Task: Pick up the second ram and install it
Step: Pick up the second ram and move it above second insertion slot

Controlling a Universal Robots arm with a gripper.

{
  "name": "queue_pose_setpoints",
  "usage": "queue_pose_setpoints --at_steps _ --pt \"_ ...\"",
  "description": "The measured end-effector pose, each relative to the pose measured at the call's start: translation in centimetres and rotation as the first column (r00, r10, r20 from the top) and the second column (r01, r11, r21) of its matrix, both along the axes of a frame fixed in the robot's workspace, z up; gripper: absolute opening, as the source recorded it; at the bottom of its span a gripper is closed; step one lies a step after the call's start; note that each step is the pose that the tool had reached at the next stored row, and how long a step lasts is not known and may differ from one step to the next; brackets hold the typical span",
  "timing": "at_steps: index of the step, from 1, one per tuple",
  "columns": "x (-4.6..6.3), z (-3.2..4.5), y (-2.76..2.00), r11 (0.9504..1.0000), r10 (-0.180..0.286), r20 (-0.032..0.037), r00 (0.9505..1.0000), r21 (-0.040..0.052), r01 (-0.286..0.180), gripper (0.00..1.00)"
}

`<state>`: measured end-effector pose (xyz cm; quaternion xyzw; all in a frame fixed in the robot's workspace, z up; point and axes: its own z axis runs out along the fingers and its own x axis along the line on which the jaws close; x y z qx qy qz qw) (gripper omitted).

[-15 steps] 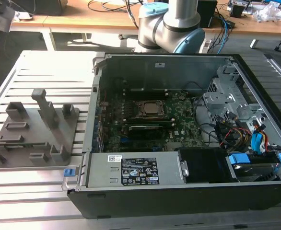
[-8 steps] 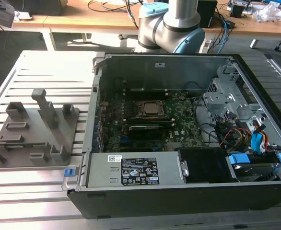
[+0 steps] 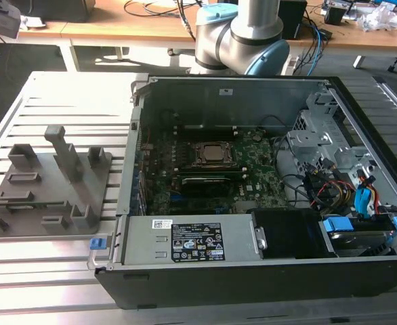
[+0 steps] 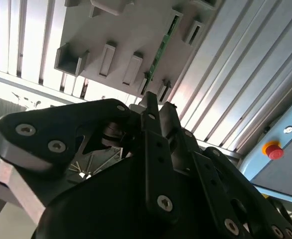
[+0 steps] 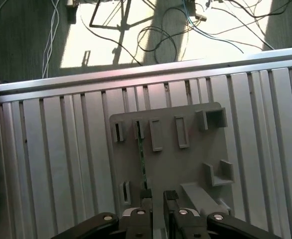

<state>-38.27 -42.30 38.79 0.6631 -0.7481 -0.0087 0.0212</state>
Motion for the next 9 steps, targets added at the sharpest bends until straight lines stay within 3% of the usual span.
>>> queue_pose_setpoints --at_steps 2,3,4,5,9 --pt "0.00 -0.02 0.01 1.0000 0.000 0.0000 1.0000 0.0012 0.000 0.24" --pt "-0.01 -0.12 0.00 1.0000 0.001 0.0001 1.0000 0.0070 -0.001 0.24" --pt "0.00 -0.19 -0.01 0.9998 0.006 0.0000 1.0000 0.0208 -0.006 0.24" --pt "0.00 -0.20 0.00 0.9993 0.027 0.0001 0.9996 0.0259 -0.027 0.24" --pt "0.00 -0.20 -0.01 0.9987 0.043 0.0002 0.9991 0.0281 -0.043 0.24"
